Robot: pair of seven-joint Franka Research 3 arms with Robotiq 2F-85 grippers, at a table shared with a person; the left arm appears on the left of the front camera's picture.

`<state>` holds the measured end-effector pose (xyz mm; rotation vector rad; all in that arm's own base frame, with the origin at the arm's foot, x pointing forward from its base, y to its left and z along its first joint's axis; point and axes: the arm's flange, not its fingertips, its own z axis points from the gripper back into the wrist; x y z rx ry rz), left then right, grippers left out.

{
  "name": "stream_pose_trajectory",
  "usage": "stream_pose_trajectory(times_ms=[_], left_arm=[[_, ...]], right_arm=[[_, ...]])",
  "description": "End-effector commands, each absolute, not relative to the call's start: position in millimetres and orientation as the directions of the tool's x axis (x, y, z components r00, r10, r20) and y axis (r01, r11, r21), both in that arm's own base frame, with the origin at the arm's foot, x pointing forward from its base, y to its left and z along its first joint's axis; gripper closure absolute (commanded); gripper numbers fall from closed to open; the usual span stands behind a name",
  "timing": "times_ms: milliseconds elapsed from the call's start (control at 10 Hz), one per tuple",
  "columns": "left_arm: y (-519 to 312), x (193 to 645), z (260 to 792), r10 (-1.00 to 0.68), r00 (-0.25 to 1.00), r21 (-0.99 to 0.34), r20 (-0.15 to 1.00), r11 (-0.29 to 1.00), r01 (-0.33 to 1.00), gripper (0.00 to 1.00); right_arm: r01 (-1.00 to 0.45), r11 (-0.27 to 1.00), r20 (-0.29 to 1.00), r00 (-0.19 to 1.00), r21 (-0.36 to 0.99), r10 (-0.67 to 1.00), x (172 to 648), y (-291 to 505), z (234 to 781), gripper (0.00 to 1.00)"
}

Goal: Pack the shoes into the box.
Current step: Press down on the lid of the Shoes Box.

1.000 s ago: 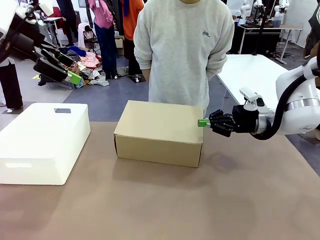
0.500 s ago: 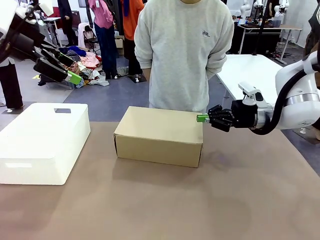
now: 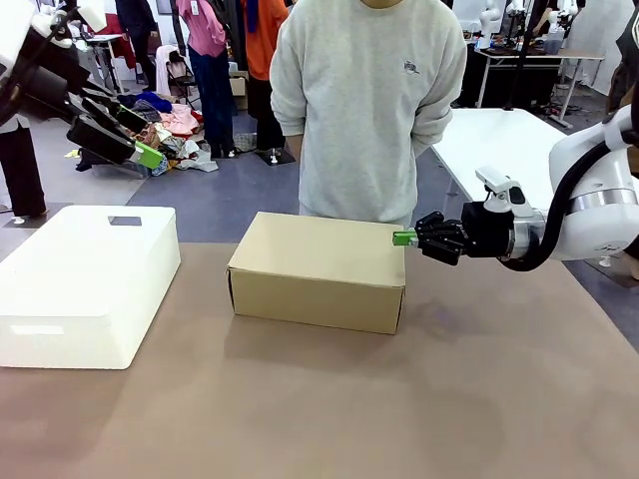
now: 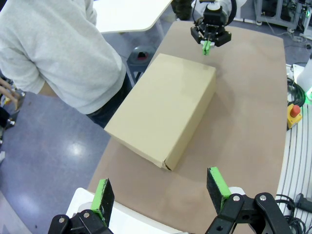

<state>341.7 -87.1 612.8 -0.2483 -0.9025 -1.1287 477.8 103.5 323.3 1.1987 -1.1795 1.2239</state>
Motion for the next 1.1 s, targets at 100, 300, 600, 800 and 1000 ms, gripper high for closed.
stream_pose_trajectory(times_ms=[100,300,600,800,1000], left_arm=[[-86,342,612,-0.67,0.113,0.256,0.733,0.426,0.868,0.0],[-86,342,612,-0.67,0.113,0.256,0.733,0.426,0.868,0.0],[-93,344,611,-0.64,0.176,0.211,0.748,0.481,0.851,0.0],[-101,349,611,-0.617,0.194,0.19,0.763,0.501,0.845,0.0],[-108,359,610,-0.573,0.269,0.116,0.774,0.546,0.83,0.0]], right_arm=[[-1.0,-0.007,1.0,-0.003,-0.002,0.026,478,103,325,1.0],[-1.0,-0.007,1.0,-0.003,-0.002,0.026,478,103,325,1.0],[-0.996,0.01,0.995,0.085,0.085,0.046,470,104,337,1.0],[-0.99,0.074,0.981,0.126,0.116,0.146,454,108,365,1.0],[-0.973,0.177,0.951,0.188,0.146,0.248,439,113,386,0.69]])
